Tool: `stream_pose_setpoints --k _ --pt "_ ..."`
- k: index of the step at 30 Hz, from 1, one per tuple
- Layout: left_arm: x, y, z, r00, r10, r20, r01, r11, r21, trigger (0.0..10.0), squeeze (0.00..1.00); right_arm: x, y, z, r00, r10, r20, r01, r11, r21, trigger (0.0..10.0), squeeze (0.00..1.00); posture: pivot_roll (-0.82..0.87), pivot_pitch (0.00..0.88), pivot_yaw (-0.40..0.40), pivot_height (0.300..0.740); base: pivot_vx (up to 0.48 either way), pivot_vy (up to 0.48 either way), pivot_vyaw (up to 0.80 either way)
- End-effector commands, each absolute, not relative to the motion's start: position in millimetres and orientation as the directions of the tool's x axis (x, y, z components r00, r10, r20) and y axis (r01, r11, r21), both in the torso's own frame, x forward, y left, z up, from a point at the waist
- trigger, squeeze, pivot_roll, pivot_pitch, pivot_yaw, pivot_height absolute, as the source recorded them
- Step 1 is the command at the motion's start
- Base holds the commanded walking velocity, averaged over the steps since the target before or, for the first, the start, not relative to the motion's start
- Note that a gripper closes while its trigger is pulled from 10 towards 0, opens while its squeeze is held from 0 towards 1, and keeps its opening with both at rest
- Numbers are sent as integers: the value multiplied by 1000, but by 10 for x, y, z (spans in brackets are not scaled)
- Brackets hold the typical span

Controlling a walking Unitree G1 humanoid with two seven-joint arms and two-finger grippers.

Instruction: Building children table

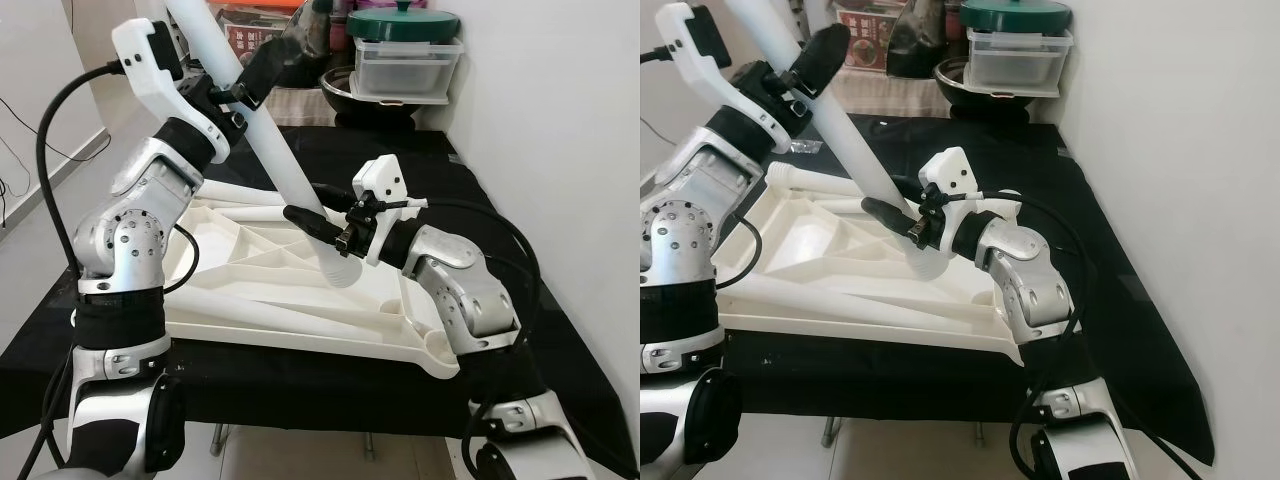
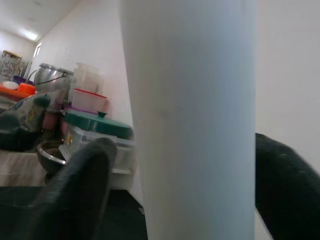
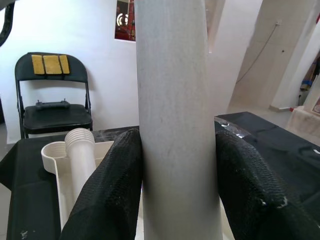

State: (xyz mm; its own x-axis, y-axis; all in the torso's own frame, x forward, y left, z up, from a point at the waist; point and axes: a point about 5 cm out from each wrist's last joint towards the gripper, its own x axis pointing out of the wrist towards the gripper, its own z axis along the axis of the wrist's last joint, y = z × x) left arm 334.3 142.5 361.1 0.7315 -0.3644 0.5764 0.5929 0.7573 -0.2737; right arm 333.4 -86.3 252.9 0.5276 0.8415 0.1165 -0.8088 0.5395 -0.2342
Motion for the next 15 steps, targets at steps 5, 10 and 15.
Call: stream_pose_setpoints --k 5,10,15 --pt "3339 1380 3659 710 -384 591 615 747 -254 0 0 3283 -748 2520 495 863 102 -823 504 -262 10000 0 -59 0 -12 740 0 0 0" --pt "3317 1345 3661 697 -406 591 630 740 -235 0 0 3339 -733 2456 545 835 70 -797 542 -266 10000 0 -57 0 -15 740 0 0 0" --pt "3297 1318 3654 684 -432 588 639 744 -196 0 0 3369 -665 2357 587 809 29 -782 576 -237 10000 0 -57 0 -17 740 0 0 0"
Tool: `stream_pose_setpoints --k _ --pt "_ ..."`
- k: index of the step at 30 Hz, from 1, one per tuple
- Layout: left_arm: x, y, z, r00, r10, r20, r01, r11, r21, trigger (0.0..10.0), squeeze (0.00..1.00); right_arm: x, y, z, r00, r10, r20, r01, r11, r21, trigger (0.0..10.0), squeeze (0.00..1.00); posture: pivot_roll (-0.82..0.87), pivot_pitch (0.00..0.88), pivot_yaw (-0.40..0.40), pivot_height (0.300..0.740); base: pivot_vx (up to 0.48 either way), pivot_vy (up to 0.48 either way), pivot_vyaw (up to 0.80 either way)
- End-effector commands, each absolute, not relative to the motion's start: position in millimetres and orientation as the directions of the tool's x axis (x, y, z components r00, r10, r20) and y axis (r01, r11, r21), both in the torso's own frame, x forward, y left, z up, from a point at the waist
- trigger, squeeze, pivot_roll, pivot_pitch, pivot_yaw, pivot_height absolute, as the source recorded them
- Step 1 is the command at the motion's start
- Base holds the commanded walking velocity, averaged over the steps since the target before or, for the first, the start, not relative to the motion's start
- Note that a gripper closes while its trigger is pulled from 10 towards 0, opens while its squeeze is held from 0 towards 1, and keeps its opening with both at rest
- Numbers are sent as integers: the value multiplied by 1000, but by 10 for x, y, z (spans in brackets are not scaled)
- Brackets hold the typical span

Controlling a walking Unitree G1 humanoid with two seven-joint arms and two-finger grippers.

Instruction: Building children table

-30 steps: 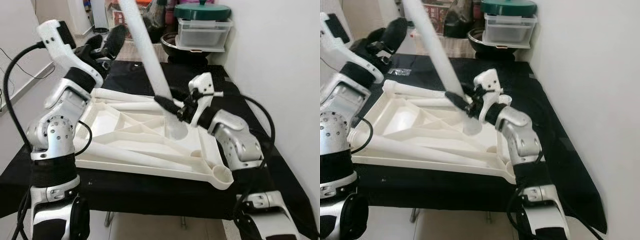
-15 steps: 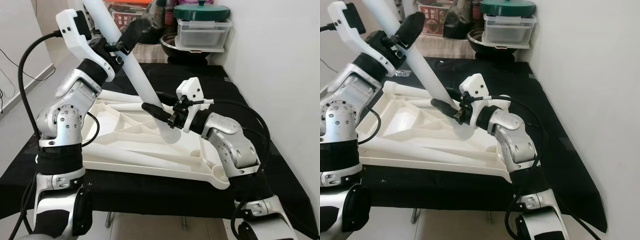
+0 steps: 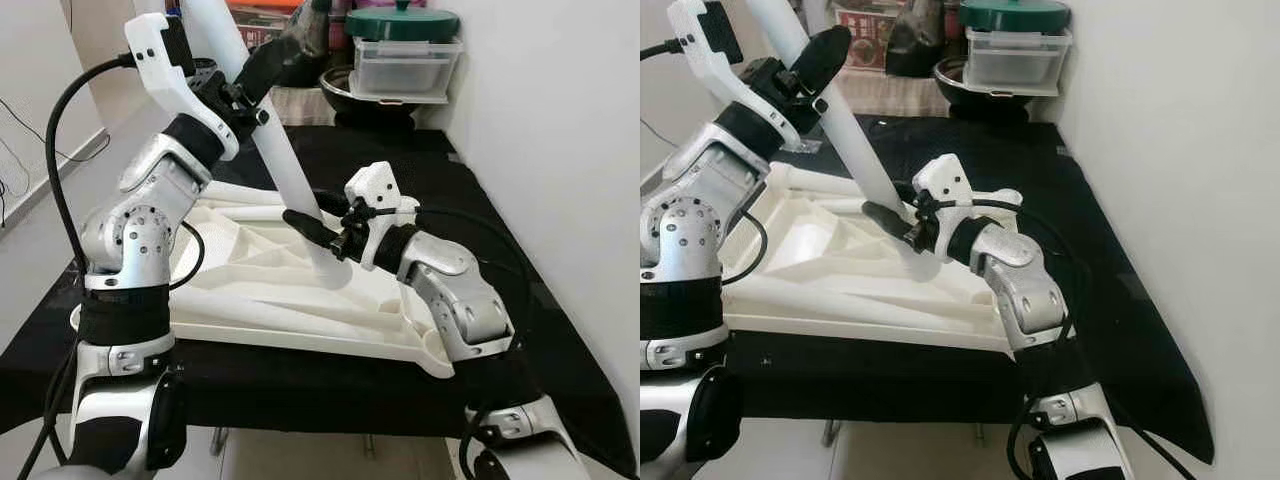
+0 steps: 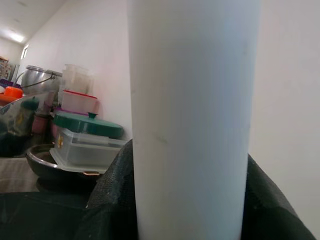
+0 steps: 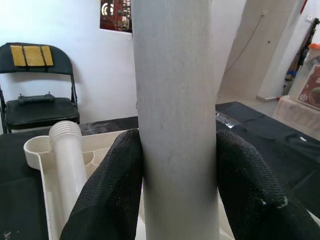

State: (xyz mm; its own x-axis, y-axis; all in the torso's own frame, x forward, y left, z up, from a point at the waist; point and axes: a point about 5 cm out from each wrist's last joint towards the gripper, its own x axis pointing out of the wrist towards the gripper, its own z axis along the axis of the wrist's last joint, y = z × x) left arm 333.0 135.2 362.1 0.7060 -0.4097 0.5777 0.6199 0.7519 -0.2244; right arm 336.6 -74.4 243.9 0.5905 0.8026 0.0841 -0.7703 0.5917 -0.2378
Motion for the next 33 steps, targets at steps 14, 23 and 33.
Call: stream_pose_setpoints --k 14,23,33 --pt "3295 1066 3598 624 -543 562 716 685 -134 0 0 3296 -363 2235 574 819 -25 -811 563 -160 10000 1000 -68 0 -9 740 0 0 0" --pt "3318 896 3544 592 -613 523 743 667 -59 0 0 3301 -202 2293 581 809 -88 -809 563 -167 10000 0 -74 0 -9 740 0 0 0" --pt "3301 804 3509 575 -632 519 761 646 -56 0 0 3383 -235 2306 647 746 -157 -762 627 -159 10000 0 -82 0 -14 740 0 0 0"
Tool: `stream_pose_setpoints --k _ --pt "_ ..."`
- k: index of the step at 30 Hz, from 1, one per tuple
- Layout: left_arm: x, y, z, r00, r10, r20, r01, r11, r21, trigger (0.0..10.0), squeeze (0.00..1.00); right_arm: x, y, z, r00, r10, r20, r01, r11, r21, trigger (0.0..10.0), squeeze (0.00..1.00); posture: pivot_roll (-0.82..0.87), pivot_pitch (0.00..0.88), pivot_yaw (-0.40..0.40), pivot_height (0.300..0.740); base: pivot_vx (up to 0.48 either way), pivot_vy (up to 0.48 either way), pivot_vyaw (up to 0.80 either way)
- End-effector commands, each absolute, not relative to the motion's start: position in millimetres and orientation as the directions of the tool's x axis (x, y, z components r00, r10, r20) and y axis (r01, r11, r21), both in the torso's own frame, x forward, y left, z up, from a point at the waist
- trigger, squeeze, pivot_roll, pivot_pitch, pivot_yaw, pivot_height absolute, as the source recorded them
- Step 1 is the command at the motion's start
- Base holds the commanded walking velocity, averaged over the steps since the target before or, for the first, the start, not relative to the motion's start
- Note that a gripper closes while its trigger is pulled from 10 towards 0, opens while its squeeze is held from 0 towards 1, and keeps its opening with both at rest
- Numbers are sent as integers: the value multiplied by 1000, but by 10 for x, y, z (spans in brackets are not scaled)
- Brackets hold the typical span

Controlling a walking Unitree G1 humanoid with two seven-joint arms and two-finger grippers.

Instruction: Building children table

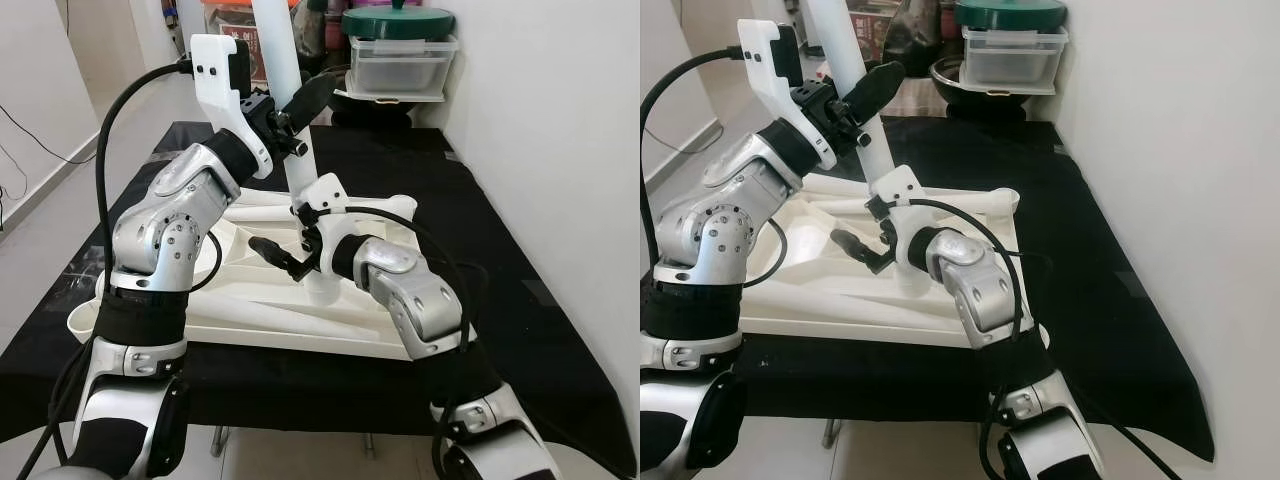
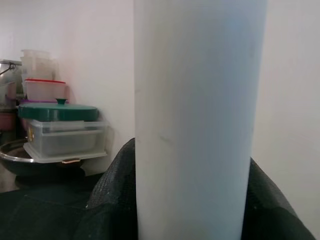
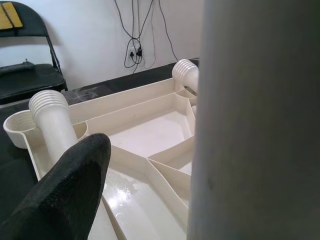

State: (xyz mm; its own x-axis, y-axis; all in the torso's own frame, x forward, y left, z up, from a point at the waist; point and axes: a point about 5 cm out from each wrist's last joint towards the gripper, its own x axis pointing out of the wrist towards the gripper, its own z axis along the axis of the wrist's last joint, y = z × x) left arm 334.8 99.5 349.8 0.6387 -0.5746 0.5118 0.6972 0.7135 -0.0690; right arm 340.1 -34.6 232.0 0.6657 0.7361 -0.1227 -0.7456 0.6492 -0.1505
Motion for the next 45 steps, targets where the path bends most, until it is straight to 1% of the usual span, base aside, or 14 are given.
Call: stream_pose_setpoints --k 1,2,3,4,21,22,27,34,38,40,41,42,43,45 --pt "3303 795 3514 573 -633 521 763 644 -57 0 0 3390 -236 2290 655 736 -172 -756 637 -153 7294 0 -82 0 -14 740 0 0 0" --pt "3300 783 3525 568 -634 525 767 640 -58 0 0 3395 -233 2274 662 727 -181 -749 647 -143 1059 0 -82 0 -15 740 0 0 0" --pt "3299 775 3532 565 -634 528 769 637 -57 0 0 3397 -230 2265 667 722 -187 -745 653 -134 1059 0 -81 0 -15 740 0 0 0" --pt "3297 766 3537 562 -635 530 771 635 -55 0 0 3397 -227 2255 670 717 -192 -742 658 -130 0 0 -80 0 -15 740 0 0 0" --pt "3254 706 3605 522 -636 568 790 611 -42 0 0 3417 -244 2197 704 671 -235 -704 702 -104 0 0 -84 0 -9 740 0 0 0" --pt "3240 708 3626 508 -631 586 793 609 -30 10000 1000 3418 -243 2198 707 667 -235 -700 707 -102 0 0 -84 0 -9 740 0 0 0" --pt "3189 786 3728 476 -602 642 802 596 -36 10000 1000 3437 -266 2213 724 655 -214 -682 726 -86 0 0 -84 0 -11 740 0 0 0" --pt "2947 1394 4221 385 -467 796 801 597 -37 10000 1000 3628 -566 2363 833 545 -91 -546 838 22 0 0 -74 0 -13 740 0 0 0" --pt "2878 1520 4311 369 -439 819 791 611 -29 10000 1000 3672 -649 2417 861 506 -48 -502 861 75 0 0 -73 0 -14 740 0 0 0" --pt "2765 1692 4407 352 -400 846 762 648 -11 10000 1000 3757 -834 2574 908 414 56 -416 883 215 0 0 -68 0 -21 740 0 0 0" --pt "2765 1692 4407 352 -400 846 762 648 -11 10000 1000 3757 -834 2574 908 414 56 -416 883 215 0 0 -68 0 -21 740 0 0 0" --pt "2749 1721 4405 359 -396 845 751 661 -10 10000 1000 3776 -891 2619 920 382 86 -391 884 256 314 0 -67 0 -24 740 0 0 0" --pt "2752 1739 4360 388 -393 834 737 675 -24 10000 1000 3790 -952 2665 929 350 119 -369 879 300 5882 0 -63 0 -26 740 0 0 0" --pt "2758 1748 4325 408 -391 825 728 684 -36 10000 1000 3798 -992 2693 934 328 140 -356 875 328 5882 0 -62 0 -26 740 0 0 0"
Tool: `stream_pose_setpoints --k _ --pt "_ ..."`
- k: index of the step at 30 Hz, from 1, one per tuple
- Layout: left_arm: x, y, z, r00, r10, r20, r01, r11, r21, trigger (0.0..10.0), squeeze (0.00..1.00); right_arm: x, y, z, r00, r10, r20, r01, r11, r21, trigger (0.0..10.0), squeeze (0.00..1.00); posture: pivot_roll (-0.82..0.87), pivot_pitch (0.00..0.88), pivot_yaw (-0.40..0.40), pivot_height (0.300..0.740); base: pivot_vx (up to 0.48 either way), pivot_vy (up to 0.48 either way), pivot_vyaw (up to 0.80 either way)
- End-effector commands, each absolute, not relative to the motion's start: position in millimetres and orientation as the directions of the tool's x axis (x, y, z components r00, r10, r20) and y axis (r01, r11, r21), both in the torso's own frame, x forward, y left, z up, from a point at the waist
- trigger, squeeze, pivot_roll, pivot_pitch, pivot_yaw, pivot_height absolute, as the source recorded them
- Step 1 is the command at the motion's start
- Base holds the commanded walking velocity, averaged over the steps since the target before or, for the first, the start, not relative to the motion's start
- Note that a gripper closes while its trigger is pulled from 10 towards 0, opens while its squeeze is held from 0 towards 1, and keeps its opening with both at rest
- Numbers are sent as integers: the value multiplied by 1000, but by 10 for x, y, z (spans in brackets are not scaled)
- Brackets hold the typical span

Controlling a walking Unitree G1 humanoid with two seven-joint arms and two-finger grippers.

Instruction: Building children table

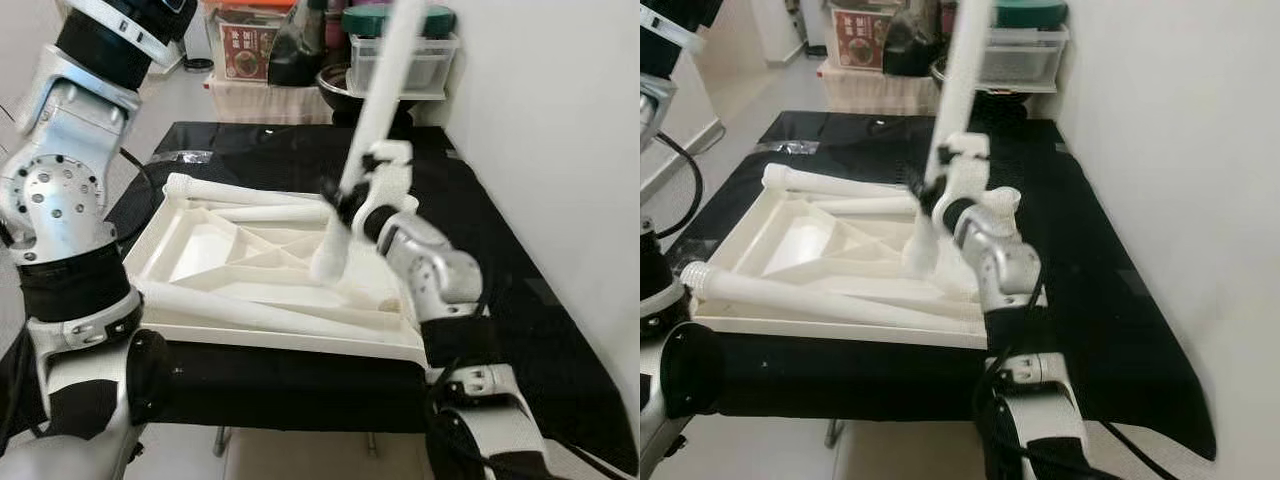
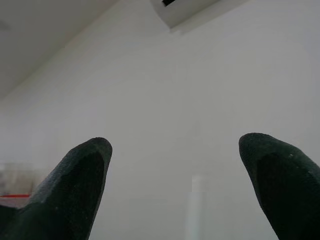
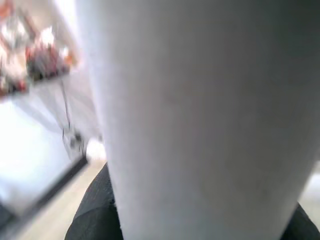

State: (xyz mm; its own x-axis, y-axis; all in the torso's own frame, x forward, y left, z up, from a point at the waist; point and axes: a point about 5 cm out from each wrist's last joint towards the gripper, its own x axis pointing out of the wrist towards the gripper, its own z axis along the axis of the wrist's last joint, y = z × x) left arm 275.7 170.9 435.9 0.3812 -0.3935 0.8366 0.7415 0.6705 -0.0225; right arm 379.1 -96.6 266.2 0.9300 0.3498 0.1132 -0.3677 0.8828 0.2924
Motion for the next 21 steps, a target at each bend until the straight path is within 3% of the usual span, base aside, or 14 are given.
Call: stream_pose_setpoints --k 1,2,3,4,5,6,9,11,13,16,21 --pt "2791 1742 4227 449 -389 804 717 694 -65 10000 1000 3803 -1033 2721 937 308 162 -347 867 359 10000 0 -61 0 -27 740 0 0 0" --pt "2791 1742 4227 449 -389 804 717 694 -65 10000 1000 3803 -1033 2721 937 308 162 -347 867 359 10000 0 -61 0 -27 740 0 0 0" --pt "2842 1697 4050 504 -410 760 703 706 -84 10000 969 3798 -1068 2763 936 288 203 -347 858 380 10000 0 -60 0 -28 740 0 0 0" --pt "2878 1642 3887 545 -430 720 695 712 -100 10000 239 3788 -1094 2798 933 272 234 -345 859 378 10000 0 -60 0 -28 740 0 0 0" --pt "2902 1588 3713 589 -448 673 682 722 -117 10000 0 3770 -1109 2839 925 268 270 -356 859 368 10000 0 -59 0 -27 740 0 0 0" --pt "2902 1588 3713 589 -448 673 682 722 -117 10000 0 3770 -1109 2839 925 268 270 -356 859 368 10000 0 -59 0 -27 740 0 0 0" --pt "2948 1457 3187 712 -463 528 626 759 -179 10000 0 3702 -1113 2903 900 297 320 -397 861 317 10000 0 -57 0 -31 740 0 0 0" --pt "2952 1435 3058 741 -462 488 605 774 -187 10000 0 3689 -1117 2911 895 301 329 -403 862 309 10000 0 -57 0 -31 740 0 0 0" --pt "2961 1397 2653 832 -431 351 524 817 -239 10000 0 3647 -1150 2919 883 309 354 -394 897 199 10000 0 -57 9 -35 740 0 0 0" --pt "2886 1320 2297 875 -431 220 479 838 -263 10000 0 3595 -1191 2905 870 330 367 -381 921 76 10000 0 -56 16 -39 740 0 0 0" --pt "2719 1198 2027 890 -440 122 457 856 -244 10000 0 3522 -1238 2813 848 411 336 -443 896 22 10000 0 -57 18 -43 740 0 0 0"
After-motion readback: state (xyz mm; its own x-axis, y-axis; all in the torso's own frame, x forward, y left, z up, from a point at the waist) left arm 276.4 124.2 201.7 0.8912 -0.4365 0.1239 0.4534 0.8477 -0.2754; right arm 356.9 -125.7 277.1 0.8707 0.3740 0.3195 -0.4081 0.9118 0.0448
